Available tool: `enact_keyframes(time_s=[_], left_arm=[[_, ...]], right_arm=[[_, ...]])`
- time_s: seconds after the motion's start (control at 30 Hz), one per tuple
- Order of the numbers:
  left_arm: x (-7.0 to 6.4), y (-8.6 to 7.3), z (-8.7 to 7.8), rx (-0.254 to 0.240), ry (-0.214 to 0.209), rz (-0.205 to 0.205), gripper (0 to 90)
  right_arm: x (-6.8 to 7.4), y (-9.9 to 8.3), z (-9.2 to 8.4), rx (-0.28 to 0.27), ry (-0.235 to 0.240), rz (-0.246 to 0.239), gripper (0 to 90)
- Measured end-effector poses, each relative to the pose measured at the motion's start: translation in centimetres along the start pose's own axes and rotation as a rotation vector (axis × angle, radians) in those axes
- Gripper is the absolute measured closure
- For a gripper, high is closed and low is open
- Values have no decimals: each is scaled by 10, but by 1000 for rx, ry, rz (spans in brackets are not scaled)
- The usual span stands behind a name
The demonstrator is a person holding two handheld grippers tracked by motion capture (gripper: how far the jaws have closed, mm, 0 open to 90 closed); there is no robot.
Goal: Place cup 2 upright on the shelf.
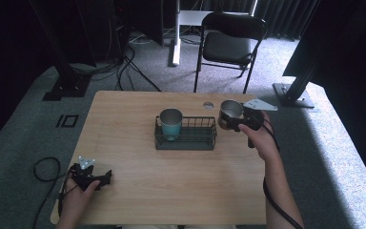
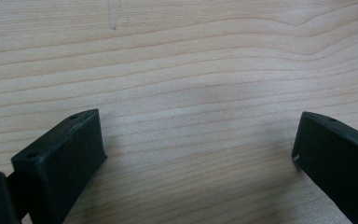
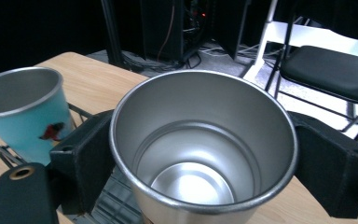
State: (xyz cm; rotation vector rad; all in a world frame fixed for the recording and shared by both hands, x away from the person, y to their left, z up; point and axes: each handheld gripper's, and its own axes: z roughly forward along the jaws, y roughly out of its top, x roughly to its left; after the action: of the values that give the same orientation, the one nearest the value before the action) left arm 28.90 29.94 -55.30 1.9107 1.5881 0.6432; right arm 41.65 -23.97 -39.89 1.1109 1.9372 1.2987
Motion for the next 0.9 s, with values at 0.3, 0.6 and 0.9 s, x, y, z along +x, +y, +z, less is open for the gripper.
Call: enact_keyframes(time_s=[0.3, 0.6, 0.9], left_arm=[[0, 0, 0, 0, 0, 0, 26], [0, 0, 0, 0, 0, 0, 26], [0, 0, 0, 0, 0, 0, 26]], right_arm=[[24, 15, 15, -3, 49, -32, 127], [41, 18, 29, -1, 86, -47, 127], [56, 14, 45, 16, 127, -50, 128]])
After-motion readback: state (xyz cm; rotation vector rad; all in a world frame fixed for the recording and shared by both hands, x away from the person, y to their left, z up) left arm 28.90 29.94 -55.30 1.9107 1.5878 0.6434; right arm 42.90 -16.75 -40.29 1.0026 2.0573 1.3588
